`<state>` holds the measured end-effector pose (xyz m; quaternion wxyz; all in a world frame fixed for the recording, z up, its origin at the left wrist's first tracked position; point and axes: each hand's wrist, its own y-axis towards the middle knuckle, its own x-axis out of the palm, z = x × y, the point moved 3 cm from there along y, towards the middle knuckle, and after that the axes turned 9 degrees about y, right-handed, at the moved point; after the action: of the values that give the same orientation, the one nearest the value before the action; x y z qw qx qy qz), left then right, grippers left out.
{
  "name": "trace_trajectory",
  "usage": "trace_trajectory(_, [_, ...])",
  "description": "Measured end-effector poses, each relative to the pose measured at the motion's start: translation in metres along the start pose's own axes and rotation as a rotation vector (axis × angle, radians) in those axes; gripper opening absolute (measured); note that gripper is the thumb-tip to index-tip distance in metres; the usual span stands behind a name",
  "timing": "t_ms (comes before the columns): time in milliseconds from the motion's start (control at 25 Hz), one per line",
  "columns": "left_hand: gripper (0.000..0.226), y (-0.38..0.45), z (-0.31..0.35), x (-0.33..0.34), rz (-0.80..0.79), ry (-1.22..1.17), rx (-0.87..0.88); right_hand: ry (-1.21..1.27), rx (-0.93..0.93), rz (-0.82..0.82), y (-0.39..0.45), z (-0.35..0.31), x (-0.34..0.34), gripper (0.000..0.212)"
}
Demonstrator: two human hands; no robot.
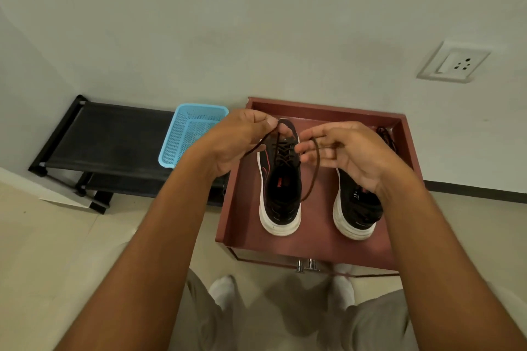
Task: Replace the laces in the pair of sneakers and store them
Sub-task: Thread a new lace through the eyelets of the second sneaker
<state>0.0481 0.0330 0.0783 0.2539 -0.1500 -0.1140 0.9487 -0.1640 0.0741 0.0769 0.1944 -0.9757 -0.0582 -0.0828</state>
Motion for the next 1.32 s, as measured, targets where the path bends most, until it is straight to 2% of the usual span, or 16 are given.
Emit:
trace_trajectory(80, [0.026,-0.003,0.010,-0.005,0.004,0.031,0.066,-0.102,-0.065,-0.036,-0.003,-0.007,0.003,0.023])
trace_trajectory(200, [0.024,-0.002,0.024,-0.009,0.092,0.047,0.168,-0.192,-0.216,0.087,-0.001,-0.014,0.007,0.010])
trace_trajectory(320, [0.022,-0.001,0.039,-0.004,0.268,0.026,0.252,-0.344,-0.408,0.267,0.001,-0.028,0.007,0.024])
trace_trajectory(440, [0.015,0.001,0.049,0.005,0.399,-0.062,0.298,-0.352,-0.489,0.316,-0.001,-0.040,0.013,0.026])
trace_trajectory(640, [0.015,0.003,0.057,0.010,0.492,-0.154,0.311,-0.327,-0.528,0.311,0.009,-0.045,0.022,0.023])
trace_trajectory(920, [0.006,0.004,0.050,0.010,0.534,-0.148,0.240,0.156,-0.462,0.351,0.017,-0.041,0.025,0.019])
trace_trajectory(1080, [0.014,0.005,0.048,0.011,0.489,-0.252,0.195,0.131,-0.434,0.296,0.023,-0.037,0.029,0.007])
trace_trajectory(1200, [0.031,0.008,0.046,0.011,0.462,-0.279,0.166,0.112,-0.435,0.263,0.029,-0.035,0.031,0.006])
trace_trajectory(1320, [0.035,0.011,0.043,0.013,0.454,-0.339,0.147,0.128,-0.446,0.240,0.030,-0.034,0.031,0.007])
